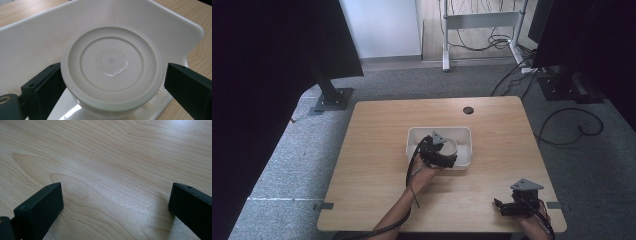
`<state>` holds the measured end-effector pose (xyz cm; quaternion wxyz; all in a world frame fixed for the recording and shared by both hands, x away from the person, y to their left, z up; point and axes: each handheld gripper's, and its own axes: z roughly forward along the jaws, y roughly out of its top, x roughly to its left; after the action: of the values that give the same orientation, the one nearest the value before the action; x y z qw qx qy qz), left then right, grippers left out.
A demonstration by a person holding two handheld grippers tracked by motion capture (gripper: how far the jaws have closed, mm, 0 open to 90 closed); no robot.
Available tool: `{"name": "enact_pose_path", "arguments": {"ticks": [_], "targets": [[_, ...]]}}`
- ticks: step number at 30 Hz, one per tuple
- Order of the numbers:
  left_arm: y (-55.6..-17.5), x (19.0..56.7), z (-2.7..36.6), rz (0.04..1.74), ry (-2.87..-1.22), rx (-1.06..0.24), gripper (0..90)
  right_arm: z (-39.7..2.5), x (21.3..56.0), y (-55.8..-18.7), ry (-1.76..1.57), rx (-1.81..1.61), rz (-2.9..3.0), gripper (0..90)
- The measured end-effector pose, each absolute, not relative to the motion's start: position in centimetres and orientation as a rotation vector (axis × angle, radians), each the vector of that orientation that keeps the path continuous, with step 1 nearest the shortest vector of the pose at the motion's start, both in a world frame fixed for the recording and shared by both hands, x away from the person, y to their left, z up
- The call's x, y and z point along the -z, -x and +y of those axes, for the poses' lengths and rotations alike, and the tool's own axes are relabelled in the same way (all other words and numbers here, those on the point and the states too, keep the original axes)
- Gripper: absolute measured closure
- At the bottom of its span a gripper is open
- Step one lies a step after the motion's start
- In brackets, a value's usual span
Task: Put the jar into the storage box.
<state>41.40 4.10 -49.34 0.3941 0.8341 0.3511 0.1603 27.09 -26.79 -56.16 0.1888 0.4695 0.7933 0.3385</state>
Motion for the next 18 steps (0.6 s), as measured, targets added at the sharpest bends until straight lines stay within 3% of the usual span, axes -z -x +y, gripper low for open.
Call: {"name": "enact_pose_path", "arguments": {"ticks": [18], "targets": [[-40.1,48.3,5.2,0.834,-2.114,-0.389,4.4,-26.8,56.1,-27.1,-1.325,-0.951,2.232,0.0]]}}
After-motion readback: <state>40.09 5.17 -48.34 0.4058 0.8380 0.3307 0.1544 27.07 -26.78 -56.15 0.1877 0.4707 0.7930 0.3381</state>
